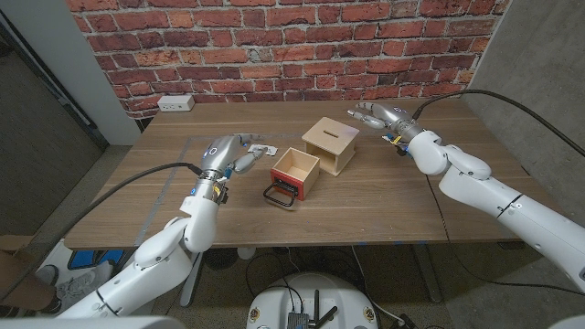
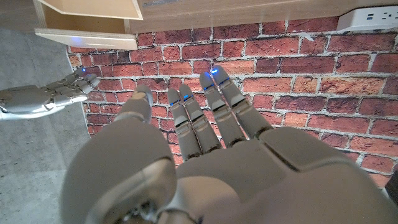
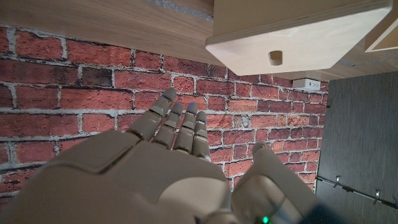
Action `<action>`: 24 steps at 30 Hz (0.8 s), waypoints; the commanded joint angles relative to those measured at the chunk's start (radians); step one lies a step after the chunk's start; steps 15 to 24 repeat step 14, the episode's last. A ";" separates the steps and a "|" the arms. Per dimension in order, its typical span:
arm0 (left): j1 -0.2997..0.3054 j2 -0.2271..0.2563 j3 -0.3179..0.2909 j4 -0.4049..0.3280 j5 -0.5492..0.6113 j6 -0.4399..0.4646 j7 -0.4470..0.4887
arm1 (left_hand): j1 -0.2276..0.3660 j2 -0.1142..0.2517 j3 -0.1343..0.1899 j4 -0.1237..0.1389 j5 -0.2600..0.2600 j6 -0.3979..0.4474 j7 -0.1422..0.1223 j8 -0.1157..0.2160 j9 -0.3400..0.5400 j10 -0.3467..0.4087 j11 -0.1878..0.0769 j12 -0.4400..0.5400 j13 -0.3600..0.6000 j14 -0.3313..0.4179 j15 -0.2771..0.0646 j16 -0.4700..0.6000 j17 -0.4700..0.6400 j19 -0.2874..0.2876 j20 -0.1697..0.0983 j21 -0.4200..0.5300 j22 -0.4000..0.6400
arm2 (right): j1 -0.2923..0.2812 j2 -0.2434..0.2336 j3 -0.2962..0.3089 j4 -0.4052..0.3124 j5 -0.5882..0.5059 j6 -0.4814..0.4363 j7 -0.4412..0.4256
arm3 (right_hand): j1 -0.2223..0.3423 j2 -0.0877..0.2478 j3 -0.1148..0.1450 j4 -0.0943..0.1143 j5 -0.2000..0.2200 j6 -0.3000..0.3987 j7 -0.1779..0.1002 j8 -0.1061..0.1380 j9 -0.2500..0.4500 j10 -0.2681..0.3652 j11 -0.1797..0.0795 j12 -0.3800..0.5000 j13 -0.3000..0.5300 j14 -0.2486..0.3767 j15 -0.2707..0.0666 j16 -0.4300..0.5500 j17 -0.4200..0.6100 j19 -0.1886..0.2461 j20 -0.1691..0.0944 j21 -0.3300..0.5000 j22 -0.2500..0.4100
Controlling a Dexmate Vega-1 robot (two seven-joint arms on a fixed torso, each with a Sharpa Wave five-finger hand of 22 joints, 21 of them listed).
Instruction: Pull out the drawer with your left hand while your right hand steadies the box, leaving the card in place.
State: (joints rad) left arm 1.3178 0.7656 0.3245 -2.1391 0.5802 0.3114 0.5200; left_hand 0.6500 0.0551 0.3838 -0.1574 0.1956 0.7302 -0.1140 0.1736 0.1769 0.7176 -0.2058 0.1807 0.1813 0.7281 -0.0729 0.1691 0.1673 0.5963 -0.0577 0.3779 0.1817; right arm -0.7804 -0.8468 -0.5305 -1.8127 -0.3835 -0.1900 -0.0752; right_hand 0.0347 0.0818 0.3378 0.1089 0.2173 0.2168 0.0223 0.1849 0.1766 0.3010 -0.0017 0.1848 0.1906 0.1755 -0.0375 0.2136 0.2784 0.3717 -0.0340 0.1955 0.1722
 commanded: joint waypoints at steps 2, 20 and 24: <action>-0.046 -0.058 -0.003 0.069 -0.163 -0.054 0.039 | -0.020 -0.005 0.009 -0.002 -0.003 -0.031 0.001 -0.003 0.003 -0.029 0.001 -0.004 0.002 -0.030 -0.150 -0.001 0.003 -0.017 -0.154 -0.015 -0.001 | -0.035 0.003 0.035 0.008 0.116 -0.006 -0.050 | 0.004 0.029 0.006 -0.004 0.006 -0.007 -0.001 -0.003 0.003 -0.009 -0.002 -0.003 0.002 -0.009 -0.005 -0.004 0.004 0.012 0.001 0.004 -0.001; -0.096 -0.099 0.017 0.157 -0.263 -0.102 0.075 | -0.055 -0.017 0.022 -0.007 -0.005 -0.107 0.006 0.000 0.003 -0.129 0.022 -0.006 -0.001 -0.122 -0.146 -0.003 0.000 -0.066 -0.156 -0.063 -0.003 | -0.024 0.058 0.027 0.088 0.210 0.061 -0.095 | 0.005 0.032 0.010 -0.004 0.007 -0.018 0.004 -0.004 0.003 -0.017 -0.001 -0.002 0.001 -0.005 0.006 -0.001 0.004 0.030 0.000 0.009 -0.002; -0.096 -0.099 0.017 0.157 -0.263 -0.102 0.075 | -0.055 -0.017 0.022 -0.007 -0.005 -0.107 0.006 0.000 0.003 -0.129 0.022 -0.006 -0.001 -0.122 -0.146 -0.003 0.000 -0.066 -0.156 -0.063 -0.003 | -0.024 0.058 0.027 0.088 0.210 0.061 -0.095 | 0.005 0.032 0.010 -0.004 0.007 -0.018 0.004 -0.004 0.003 -0.017 -0.001 -0.002 0.001 -0.005 0.006 -0.001 0.004 0.030 0.000 0.009 -0.002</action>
